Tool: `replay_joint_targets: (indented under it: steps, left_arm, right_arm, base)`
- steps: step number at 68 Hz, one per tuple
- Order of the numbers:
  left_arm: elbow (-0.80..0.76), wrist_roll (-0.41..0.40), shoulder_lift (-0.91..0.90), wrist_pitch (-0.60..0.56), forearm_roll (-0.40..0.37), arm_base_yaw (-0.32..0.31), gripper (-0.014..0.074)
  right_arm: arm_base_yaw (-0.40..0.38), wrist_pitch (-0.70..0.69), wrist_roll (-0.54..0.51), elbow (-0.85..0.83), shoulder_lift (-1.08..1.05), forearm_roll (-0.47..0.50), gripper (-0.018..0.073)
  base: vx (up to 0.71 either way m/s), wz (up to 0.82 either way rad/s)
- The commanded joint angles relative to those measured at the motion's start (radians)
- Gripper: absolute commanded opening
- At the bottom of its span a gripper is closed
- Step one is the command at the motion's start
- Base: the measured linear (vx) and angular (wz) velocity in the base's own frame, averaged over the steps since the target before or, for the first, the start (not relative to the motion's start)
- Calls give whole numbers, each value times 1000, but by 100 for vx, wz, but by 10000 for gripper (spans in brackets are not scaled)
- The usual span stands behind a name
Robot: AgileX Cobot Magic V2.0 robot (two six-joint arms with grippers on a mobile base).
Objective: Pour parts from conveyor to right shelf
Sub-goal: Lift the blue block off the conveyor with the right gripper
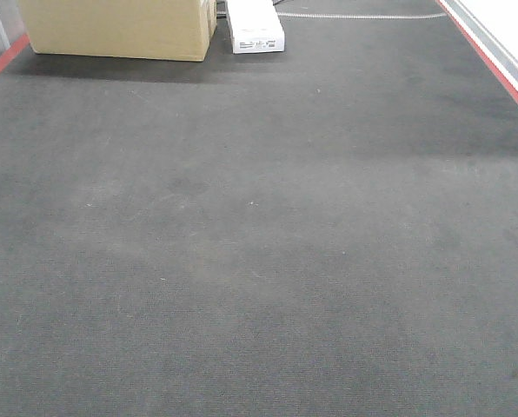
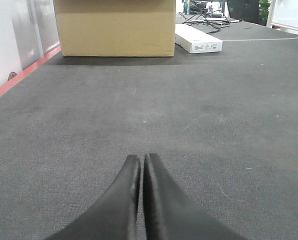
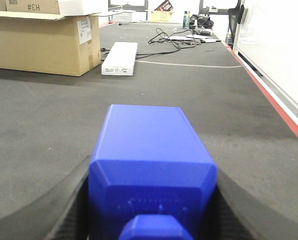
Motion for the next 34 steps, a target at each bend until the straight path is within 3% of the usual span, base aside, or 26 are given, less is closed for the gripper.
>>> replay_joint_targets:
  steps: [1,34]
  left_arm:
    - [-19,-7,-5,-72,-1,-5,-6]
    - [-19,-7,-5,-72,-1,-5,-6]
  right_arm:
    - [-1,-64,-10,-25,9,25,-6]
    - [-1,-37,-10,-25,9,27,-6]
  base:
    - [0,0]
    - [0,0]
